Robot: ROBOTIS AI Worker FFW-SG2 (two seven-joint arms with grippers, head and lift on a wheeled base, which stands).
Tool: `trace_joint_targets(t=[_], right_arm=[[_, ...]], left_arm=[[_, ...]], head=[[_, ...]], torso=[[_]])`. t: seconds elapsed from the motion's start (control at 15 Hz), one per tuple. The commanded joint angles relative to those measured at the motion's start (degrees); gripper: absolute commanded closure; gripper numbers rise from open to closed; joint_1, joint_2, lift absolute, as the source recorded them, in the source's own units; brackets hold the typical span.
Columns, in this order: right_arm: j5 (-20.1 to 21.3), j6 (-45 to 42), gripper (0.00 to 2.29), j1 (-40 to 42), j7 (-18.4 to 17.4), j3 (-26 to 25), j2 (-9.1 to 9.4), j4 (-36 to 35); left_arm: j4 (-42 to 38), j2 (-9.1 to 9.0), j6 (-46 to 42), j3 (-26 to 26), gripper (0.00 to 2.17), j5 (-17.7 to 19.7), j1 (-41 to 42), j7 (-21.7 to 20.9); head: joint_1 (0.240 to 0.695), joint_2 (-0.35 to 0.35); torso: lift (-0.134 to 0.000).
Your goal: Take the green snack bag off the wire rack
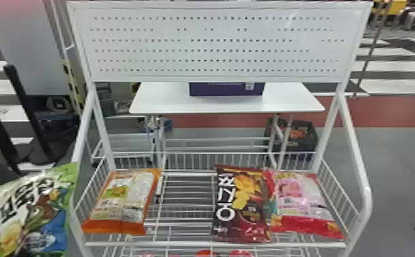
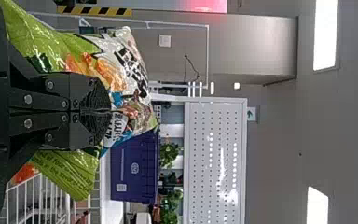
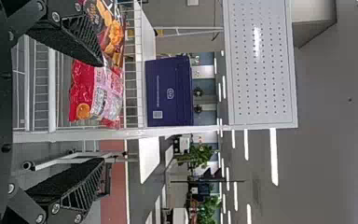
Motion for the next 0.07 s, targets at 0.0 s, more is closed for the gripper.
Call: trace_joint_targets(t=[0.0], right_arm=[[0.0, 0.0, 0.17, -0.2, 0.0, -0.1, 0.0, 0.0]], left_arm=[[0.1, -0.09, 0.0, 0.4, 1.7, 0.2, -0.2, 0.0]], head=[[0.499, 0.0]], torso=[[0.0]])
